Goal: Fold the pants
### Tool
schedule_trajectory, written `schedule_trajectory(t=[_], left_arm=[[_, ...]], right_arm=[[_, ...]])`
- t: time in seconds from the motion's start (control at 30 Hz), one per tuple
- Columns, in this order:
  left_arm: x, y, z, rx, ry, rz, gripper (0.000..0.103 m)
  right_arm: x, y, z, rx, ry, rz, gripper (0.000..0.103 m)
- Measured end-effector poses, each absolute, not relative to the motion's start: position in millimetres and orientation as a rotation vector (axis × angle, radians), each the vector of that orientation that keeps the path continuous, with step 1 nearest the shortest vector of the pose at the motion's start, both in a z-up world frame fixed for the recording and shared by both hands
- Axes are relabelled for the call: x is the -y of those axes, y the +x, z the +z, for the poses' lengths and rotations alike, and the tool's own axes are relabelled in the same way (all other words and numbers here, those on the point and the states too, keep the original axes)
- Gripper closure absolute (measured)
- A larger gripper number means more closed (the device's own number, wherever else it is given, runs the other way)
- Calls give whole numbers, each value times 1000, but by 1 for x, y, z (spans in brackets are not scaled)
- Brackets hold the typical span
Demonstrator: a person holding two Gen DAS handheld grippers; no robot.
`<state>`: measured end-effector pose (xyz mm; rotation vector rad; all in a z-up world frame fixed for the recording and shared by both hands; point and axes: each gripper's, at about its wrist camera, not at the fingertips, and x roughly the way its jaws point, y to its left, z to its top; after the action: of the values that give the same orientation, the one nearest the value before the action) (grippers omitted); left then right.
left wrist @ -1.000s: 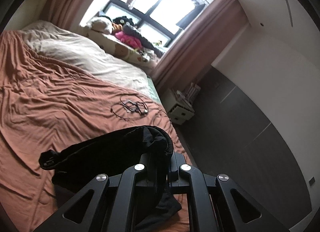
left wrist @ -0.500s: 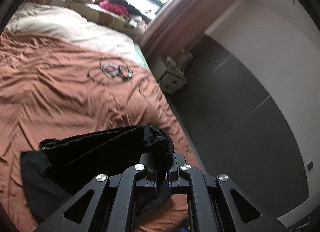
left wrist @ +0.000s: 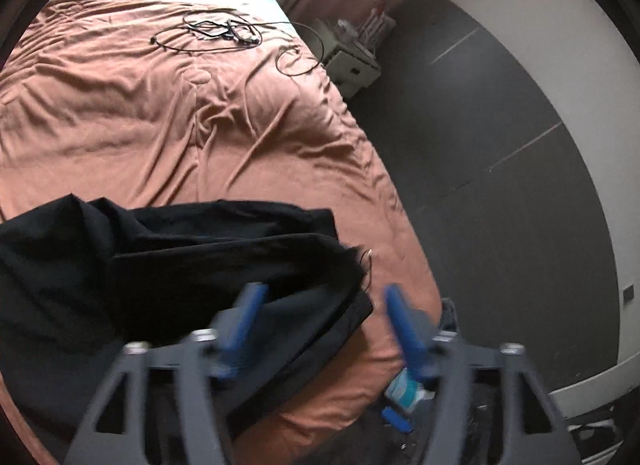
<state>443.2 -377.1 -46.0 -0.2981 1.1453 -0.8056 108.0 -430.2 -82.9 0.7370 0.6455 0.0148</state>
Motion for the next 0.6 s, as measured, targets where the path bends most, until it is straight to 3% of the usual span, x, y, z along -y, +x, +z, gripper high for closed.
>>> schedule_trajectory(t=[0.07, 0.6], left_arm=[[370, 437, -49, -1150, -279, -819, 25], [205, 427, -79, -1099, -258, -557, 24]], right_arm=[[429, 112, -83, -650, 730, 23, 35], [406, 166, -75, -683, 635, 115, 35]])
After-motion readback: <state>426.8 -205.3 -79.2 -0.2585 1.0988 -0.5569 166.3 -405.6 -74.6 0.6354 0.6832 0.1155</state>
